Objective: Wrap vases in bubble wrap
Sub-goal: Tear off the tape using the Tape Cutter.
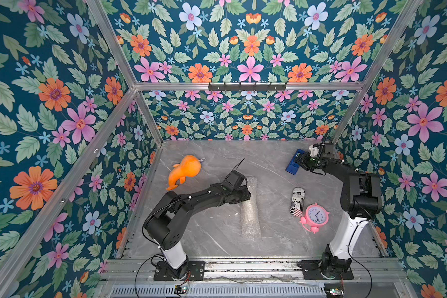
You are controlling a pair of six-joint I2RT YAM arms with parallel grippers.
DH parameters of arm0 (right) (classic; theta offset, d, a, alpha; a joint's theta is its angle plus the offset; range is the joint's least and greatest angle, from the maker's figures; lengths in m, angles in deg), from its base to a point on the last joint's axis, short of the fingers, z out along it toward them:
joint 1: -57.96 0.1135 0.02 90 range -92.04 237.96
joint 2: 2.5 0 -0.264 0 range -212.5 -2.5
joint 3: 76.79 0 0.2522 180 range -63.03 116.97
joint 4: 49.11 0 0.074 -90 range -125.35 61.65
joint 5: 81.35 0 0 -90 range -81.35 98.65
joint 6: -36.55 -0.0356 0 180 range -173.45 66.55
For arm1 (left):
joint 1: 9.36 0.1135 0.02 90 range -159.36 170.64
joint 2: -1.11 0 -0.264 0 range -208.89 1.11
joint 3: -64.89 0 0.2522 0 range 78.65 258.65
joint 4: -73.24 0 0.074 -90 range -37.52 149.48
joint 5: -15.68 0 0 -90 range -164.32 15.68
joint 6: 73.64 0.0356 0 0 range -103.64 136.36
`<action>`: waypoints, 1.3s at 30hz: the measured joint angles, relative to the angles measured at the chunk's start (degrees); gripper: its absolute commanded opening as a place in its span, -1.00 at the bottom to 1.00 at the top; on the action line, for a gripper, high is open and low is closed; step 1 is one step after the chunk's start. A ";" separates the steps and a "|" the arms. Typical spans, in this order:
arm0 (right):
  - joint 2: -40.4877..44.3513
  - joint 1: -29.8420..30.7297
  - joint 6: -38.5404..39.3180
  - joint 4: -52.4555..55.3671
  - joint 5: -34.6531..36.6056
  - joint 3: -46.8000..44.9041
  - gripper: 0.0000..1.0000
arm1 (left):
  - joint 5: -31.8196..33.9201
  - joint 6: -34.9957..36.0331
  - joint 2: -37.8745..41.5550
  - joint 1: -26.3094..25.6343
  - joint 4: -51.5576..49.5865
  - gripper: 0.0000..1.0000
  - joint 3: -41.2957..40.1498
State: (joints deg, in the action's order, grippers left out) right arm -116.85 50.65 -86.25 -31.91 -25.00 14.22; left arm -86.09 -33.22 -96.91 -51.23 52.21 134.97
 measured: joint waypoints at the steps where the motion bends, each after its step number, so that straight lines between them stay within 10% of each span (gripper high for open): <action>1: -0.35 -0.04 0.11 0.02 -0.04 0.04 -0.32 | 0.00 -0.02 0.00 0.00 0.00 -0.04 -0.02; 39: -2.99 -0.35 -7.06 -11.78 -8.26 -3.65 -1.00 | 0.02 -0.02 -0.20 0.00 -0.63 -0.05 0.50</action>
State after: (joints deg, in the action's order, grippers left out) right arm -119.84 50.30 -93.31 -43.69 -33.26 10.57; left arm -86.07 -33.24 -97.11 -51.23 51.58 135.47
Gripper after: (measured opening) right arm 0.051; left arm 0.480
